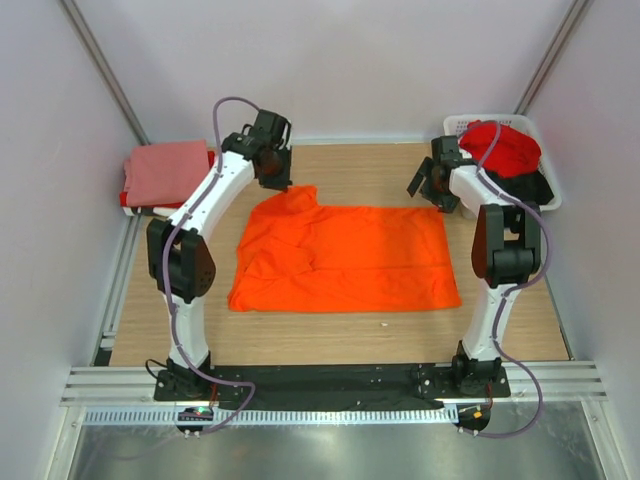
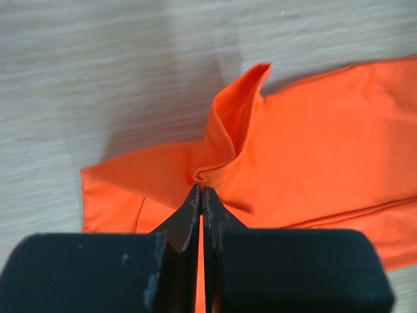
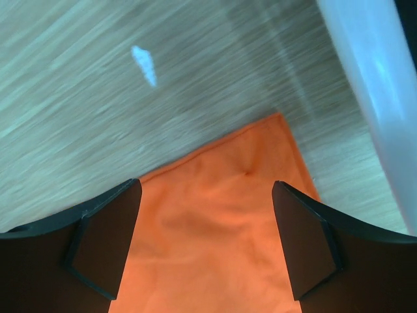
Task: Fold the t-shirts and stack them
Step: Fold the tshirt
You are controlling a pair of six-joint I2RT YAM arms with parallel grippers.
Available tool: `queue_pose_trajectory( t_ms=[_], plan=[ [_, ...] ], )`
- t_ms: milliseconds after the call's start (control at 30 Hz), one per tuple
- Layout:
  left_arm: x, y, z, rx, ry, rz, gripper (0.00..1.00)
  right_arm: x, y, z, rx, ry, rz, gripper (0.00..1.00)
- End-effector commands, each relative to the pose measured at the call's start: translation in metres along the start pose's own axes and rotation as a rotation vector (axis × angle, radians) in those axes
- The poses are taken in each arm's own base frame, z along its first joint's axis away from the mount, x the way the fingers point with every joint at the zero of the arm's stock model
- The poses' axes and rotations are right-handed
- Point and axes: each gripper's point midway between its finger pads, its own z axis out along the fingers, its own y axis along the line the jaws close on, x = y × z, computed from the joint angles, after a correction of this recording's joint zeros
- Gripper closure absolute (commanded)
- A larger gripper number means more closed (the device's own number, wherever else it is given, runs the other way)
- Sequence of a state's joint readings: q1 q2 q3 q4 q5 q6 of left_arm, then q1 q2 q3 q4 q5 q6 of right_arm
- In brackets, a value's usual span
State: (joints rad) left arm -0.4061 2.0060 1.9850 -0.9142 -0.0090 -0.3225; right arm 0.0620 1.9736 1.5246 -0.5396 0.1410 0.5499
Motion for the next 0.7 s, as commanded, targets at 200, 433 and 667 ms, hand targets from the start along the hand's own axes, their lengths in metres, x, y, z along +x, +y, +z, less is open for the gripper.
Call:
queue_pose_trajectory(
  t_ms=[200,433,667],
  plan=[
    [0.02,-0.002,-0.011,-0.025,0.015,0.02,1.0,-0.03,-0.032,0.029,0.155,-0.023,-0.016,0.17],
    [0.017,0.004,-0.021,-0.046,-0.013,0.028,1.0,-0.018,-0.04,0.043,0.185,0.011,-0.029,0.27],
    [0.011,0.023,-0.038,-0.13,-0.061,0.038,1.0,0.0,-0.044,0.054,0.184,0.05,-0.033,0.31]
  ],
)
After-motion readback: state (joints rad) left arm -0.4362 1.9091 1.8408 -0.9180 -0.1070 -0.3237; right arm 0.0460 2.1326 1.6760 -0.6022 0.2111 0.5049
